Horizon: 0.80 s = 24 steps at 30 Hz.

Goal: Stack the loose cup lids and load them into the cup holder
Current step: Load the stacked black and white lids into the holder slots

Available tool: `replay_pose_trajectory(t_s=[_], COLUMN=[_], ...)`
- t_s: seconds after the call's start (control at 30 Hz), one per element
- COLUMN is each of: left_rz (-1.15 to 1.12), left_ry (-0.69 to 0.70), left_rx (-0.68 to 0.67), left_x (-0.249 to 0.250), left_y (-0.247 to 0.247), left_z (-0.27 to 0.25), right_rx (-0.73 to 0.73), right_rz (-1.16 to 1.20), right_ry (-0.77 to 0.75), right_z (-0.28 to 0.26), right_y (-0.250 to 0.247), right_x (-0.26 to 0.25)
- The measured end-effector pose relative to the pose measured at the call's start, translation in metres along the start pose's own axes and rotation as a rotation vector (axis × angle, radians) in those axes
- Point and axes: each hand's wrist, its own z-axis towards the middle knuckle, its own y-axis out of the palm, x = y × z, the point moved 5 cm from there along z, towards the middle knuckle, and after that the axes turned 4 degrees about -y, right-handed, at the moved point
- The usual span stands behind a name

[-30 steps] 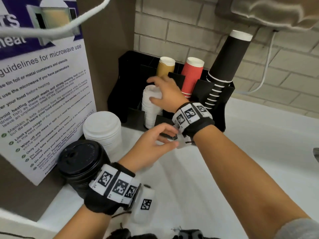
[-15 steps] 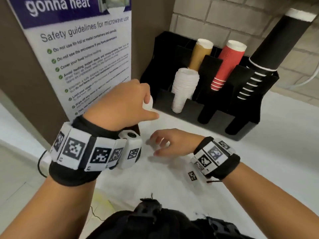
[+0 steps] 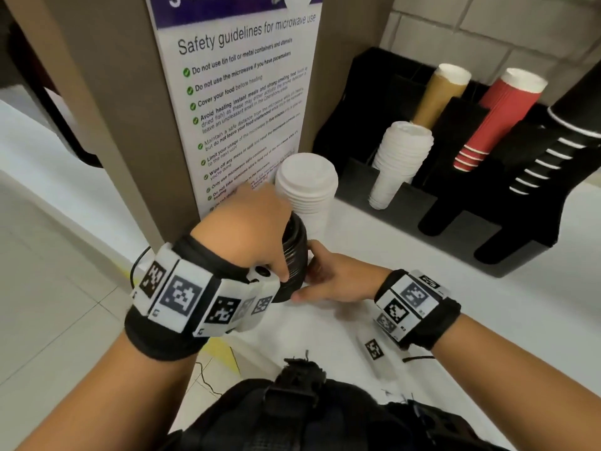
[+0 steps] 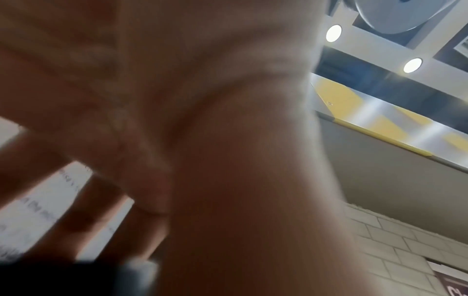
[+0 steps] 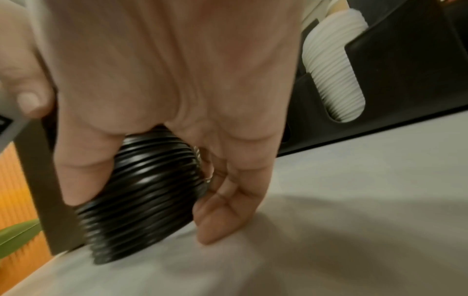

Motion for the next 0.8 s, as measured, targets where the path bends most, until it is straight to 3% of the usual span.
replay_pose_trajectory(t_s=[0.1, 0.27, 0.53, 0.8], left_rz=[-0.122, -0.227, -0.248, -0.197], left_ry=[0.070, 0.196, 0.413, 0.489], left_rx=[-0.033, 0.024, 0.009, 0.008], left_x=[0.003, 0.016, 0.080, 0.126], left_y=[0.012, 0.019, 0.010, -0.010], left_z=[-0.001, 0.004, 0.021, 0.068], right_rx=[0.016, 0.023, 0.129, 0.300], right_rz=[-0.010, 0.134, 0.062, 0.248], right_ry=[0.002, -0.095, 0.053, 0.072], right_z=[0.001, -0.001, -0.044, -0.066], right_y=[0.000, -0.002, -0.042, -0.080], right_x=[0.002, -0.002, 0.042, 0.082])
